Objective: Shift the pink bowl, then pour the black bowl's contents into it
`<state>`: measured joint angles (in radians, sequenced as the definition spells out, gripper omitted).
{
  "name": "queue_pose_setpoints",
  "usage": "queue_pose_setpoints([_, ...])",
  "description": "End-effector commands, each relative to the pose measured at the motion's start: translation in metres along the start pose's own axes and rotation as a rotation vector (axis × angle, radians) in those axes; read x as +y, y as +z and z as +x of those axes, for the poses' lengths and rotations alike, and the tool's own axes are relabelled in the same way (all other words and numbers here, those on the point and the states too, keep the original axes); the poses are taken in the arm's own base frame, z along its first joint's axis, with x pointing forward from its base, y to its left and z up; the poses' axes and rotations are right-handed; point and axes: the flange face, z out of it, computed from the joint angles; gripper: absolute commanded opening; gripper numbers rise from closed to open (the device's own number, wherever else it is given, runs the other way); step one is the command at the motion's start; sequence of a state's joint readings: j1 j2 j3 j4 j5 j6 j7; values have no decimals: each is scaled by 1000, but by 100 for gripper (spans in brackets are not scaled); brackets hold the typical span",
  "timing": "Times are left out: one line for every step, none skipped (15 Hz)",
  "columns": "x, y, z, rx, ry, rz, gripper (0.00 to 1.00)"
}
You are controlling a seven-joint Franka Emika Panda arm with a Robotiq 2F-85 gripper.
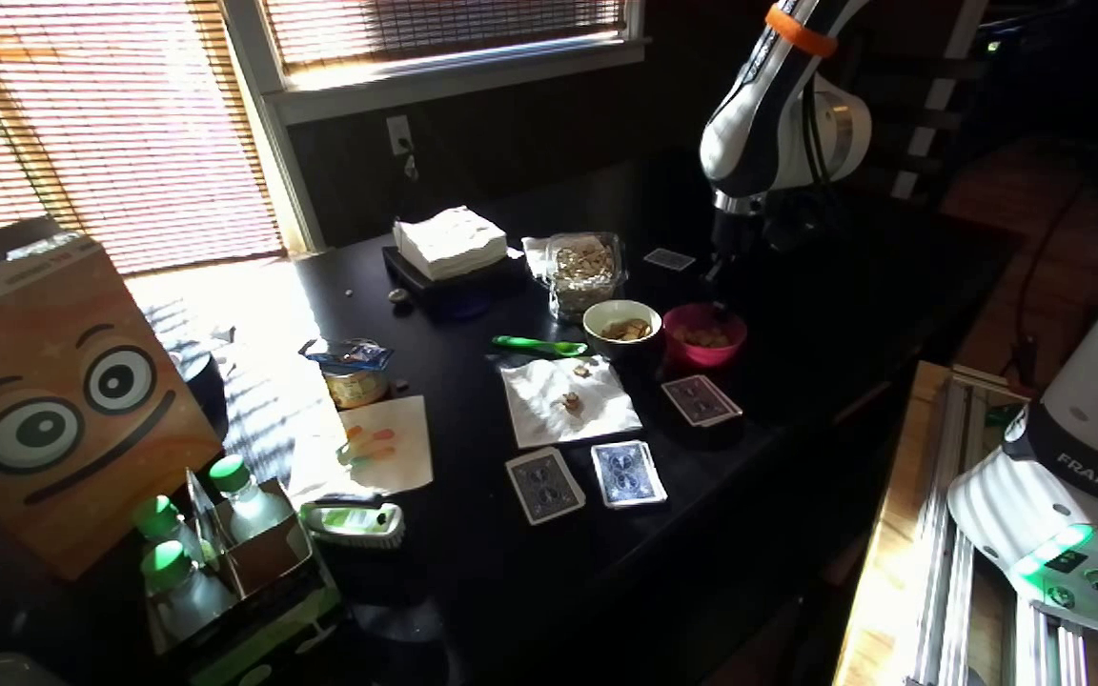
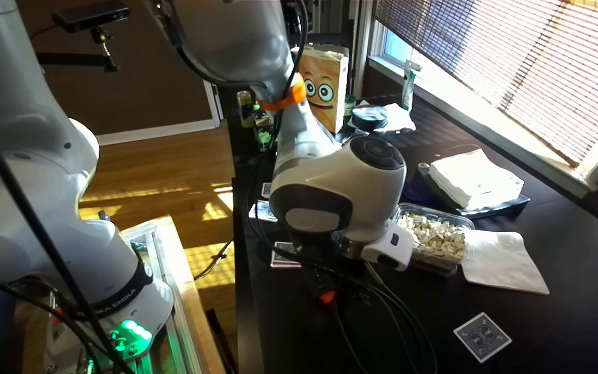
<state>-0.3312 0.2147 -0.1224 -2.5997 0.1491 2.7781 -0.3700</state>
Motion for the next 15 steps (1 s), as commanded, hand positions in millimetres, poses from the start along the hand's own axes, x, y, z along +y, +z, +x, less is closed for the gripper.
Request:
queue_pose_setpoints([10, -8, -5, -41, -87, -25, 1])
queue_pose_setpoints([12, -9, -6, -53, -106, -31, 1])
queue_pose_setpoints([14, -11, -7, -63, -126, -30, 1])
queue_pose_setpoints([14, -13, -8, -69, -148, -23, 1])
queue_pose_setpoints([12, -16, -10, -74, -171, -3, 1])
queue_pose_setpoints([11, -18, -11, -90, -178, 16, 1])
queue_pose_setpoints([10, -19, -11, -111, -186, 25, 1])
queue_pose_setpoints([8, -21, -13, -128, -203, 39, 1])
queue_pose_setpoints([4, -25, -15, -139, -221, 56, 1])
queue_pose_setpoints([0, -28, -16, -156, -230, 65, 1])
queue_pose_setpoints([-5, -33, -16, -169, -240, 82, 1])
queue_pose_setpoints([-9, -38, -17, -183, -242, 91, 1])
queue_pose_setpoints([-13, -43, -16, -189, -248, 104, 1])
queue_pose_setpoints([-17, -48, -15, -192, -246, 109, 1])
queue_pose_setpoints([-21, -52, -13, -192, -247, 124, 1])
